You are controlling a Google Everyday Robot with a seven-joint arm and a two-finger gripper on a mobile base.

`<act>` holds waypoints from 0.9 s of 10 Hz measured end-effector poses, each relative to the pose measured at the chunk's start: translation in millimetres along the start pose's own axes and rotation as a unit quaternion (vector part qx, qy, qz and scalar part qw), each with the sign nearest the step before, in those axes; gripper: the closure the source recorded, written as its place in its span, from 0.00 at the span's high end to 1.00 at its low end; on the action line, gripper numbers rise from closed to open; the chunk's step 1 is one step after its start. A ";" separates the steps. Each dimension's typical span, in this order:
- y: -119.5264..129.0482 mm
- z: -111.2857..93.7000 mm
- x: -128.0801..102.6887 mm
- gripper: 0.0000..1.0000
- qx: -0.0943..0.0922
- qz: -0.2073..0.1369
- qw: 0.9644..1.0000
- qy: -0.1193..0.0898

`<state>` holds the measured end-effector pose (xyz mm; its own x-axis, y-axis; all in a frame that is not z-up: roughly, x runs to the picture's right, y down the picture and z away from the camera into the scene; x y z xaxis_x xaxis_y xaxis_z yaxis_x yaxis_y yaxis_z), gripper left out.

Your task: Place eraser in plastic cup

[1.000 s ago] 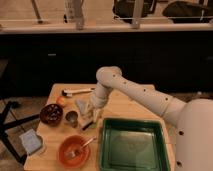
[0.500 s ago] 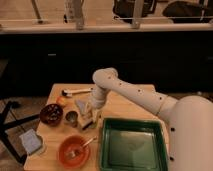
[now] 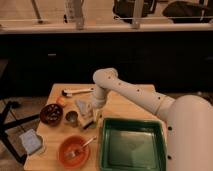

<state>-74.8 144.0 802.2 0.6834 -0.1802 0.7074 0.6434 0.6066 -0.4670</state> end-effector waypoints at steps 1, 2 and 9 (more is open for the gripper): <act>-0.1 0.1 0.0 0.23 0.000 0.000 1.000 0.000; -0.3 0.1 -0.1 0.31 0.000 0.000 1.000 0.000; -1.0 0.7 -0.6 0.80 0.000 -0.001 1.000 0.000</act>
<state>-76.1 144.1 802.5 0.6825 -0.1807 0.7082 0.6440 0.6070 -0.4657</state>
